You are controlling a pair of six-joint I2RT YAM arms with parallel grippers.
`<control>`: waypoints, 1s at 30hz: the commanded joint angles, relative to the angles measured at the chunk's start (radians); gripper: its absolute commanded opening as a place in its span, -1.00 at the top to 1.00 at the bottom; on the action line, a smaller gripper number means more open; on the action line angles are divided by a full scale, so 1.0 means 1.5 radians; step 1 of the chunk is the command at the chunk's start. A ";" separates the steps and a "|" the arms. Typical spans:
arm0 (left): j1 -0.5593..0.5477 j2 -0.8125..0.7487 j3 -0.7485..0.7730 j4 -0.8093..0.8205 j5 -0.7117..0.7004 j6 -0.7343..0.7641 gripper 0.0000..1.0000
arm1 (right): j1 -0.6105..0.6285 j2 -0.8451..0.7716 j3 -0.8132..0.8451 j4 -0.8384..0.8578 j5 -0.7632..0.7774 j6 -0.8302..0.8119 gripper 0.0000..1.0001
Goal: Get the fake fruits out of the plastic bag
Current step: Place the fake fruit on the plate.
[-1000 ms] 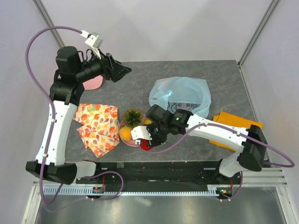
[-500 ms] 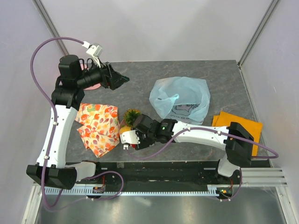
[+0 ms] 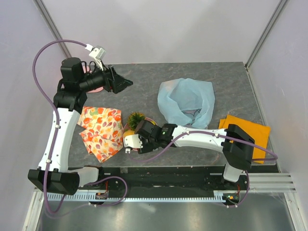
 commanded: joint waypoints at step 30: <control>0.004 0.021 -0.013 0.064 0.065 -0.056 -0.59 | 0.001 -0.039 0.015 -0.005 0.081 0.068 -0.83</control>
